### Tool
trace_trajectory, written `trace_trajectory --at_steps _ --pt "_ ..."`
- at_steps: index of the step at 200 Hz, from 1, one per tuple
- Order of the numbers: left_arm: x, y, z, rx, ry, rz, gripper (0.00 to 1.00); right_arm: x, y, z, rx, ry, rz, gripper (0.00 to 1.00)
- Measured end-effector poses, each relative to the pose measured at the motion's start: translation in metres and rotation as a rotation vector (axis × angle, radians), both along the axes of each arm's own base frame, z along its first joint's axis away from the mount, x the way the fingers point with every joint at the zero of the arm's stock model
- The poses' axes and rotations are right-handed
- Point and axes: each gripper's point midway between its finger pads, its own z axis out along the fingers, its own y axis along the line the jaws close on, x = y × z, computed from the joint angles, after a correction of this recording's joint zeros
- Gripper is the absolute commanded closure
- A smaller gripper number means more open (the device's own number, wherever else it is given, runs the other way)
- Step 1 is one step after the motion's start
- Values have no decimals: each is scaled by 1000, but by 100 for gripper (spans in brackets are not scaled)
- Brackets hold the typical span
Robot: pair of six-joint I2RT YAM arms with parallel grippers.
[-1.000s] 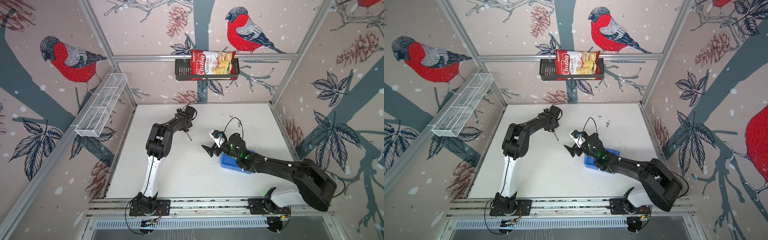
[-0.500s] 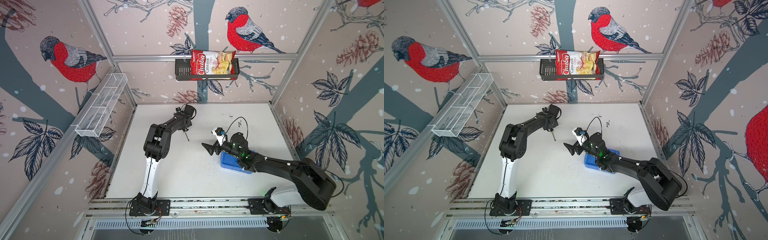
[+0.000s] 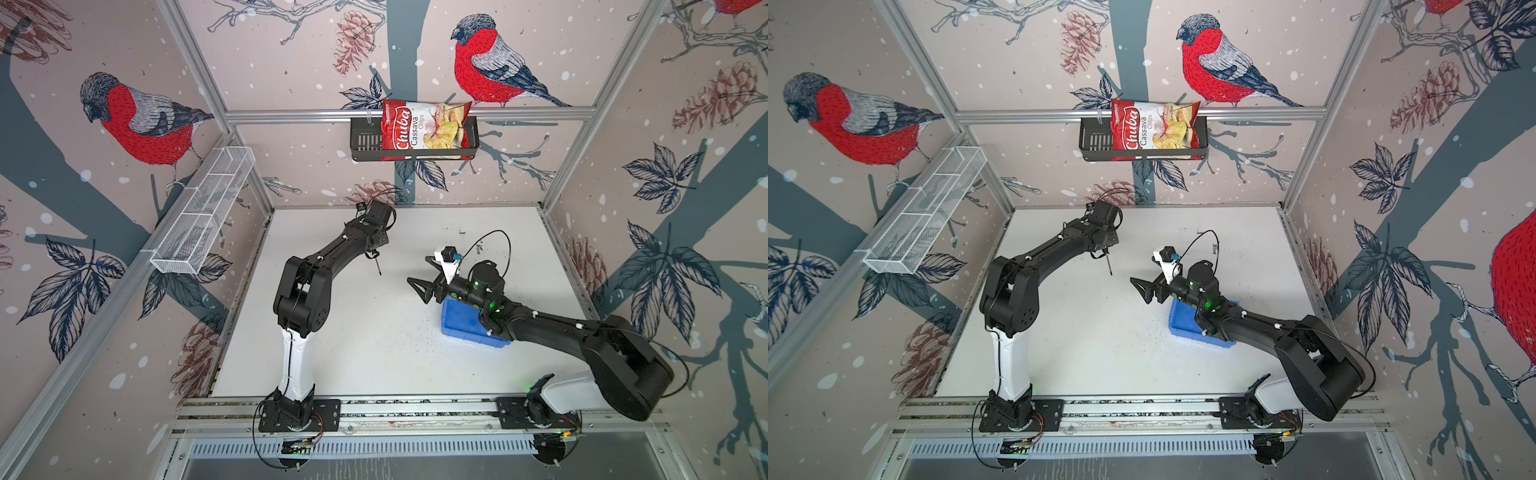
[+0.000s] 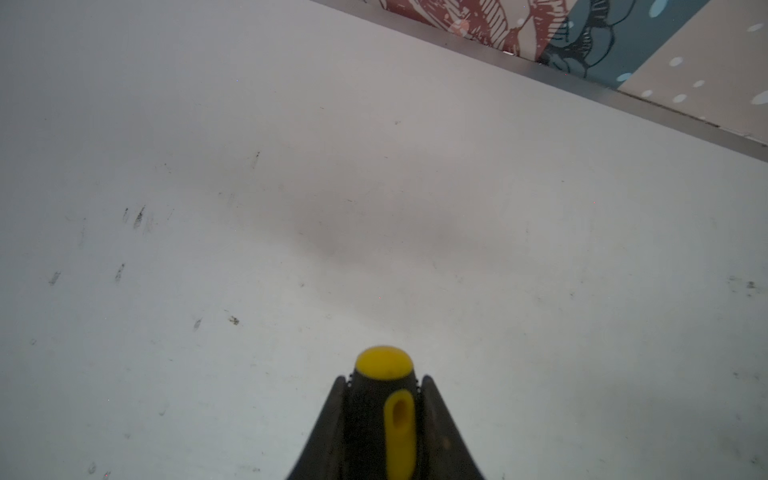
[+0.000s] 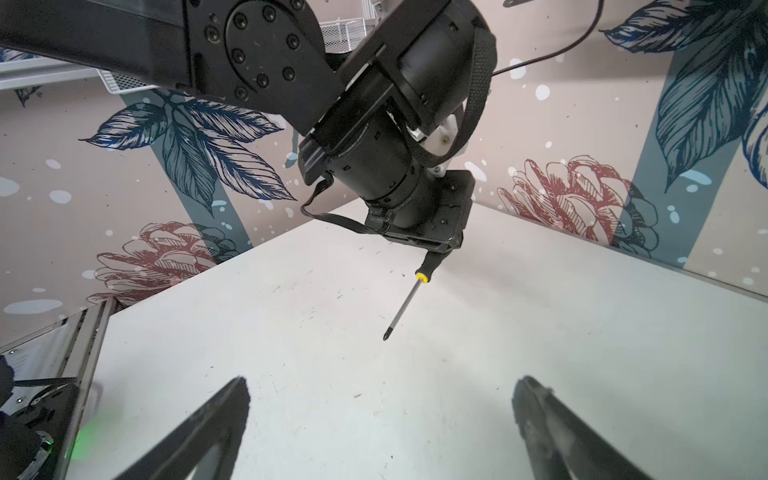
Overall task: Put the screwdriver in the bin
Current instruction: 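Bring the held screwdriver toward the right gripper while the right gripper approaches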
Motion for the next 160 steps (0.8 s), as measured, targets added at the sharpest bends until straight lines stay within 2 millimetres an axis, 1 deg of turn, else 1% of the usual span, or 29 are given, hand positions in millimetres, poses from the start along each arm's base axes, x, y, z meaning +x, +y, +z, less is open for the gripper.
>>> trace_trajectory --at_steps 36,66,96,123,146,160 --pt "-10 -17 27 -73 -56 -57 94 2 1 2 46 55 6 0" --pt "-20 -35 48 -170 -110 -123 93 7 0 4 98 115 -8 0" --pt "-30 -51 69 -260 -171 -181 94 19 -2 10 157 190 -35 1" --pt "-41 -68 97 -336 -252 -231 96 30 -3 17 198 233 -48 0" --pt "-51 -82 119 -396 -321 -278 96 38 0 20 222 272 -44 0" --pt "-57 -85 128 -422 -355 -289 96 39 2 20 224 282 -33 3"
